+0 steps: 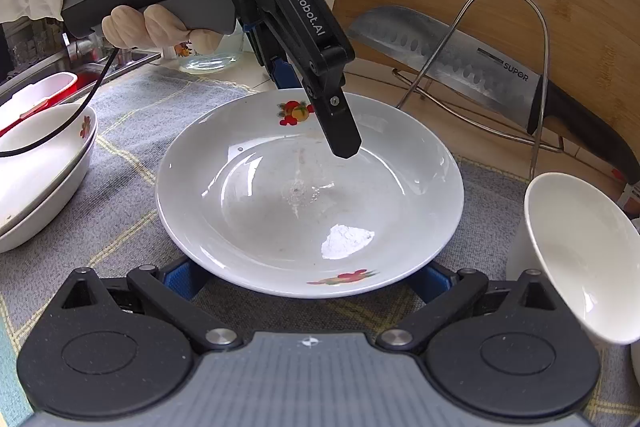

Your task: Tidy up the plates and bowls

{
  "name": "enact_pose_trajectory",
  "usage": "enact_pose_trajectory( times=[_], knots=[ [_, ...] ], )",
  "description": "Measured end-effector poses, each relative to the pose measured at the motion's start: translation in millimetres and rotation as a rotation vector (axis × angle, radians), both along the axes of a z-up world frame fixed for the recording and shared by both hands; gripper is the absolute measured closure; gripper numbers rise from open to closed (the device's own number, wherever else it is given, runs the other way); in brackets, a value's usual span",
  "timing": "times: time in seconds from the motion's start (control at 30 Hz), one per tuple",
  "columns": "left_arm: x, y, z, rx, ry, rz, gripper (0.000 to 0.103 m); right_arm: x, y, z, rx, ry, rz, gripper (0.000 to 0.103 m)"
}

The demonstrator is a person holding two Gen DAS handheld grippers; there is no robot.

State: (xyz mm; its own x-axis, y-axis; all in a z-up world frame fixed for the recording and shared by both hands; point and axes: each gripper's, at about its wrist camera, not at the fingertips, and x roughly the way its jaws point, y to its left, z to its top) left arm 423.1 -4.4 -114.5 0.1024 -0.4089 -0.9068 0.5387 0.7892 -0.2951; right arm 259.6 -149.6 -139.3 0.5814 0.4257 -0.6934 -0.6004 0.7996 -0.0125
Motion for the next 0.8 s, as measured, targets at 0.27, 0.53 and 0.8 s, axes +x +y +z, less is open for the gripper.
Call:
enact_pose_trajectory(
  times=[0.27, 0.53, 0.8],
  knots=[
    [-5, 0, 5, -0.011, 0.001, -0.013, 0.021, 0, 0, 2, -0.005, 0.019, 0.002, 0.000],
    [-15, 2, 13, -0.020, -0.003, -0.017, 0.020, -8, -2, 11, 0.003, 0.050, 0.007, 0.000],
    [-34, 7, 25, -0.027, -0.016, -0.003, 0.020, -23, -2, 26, -0.008, 0.049, 0.030, 0.000]
  ],
)
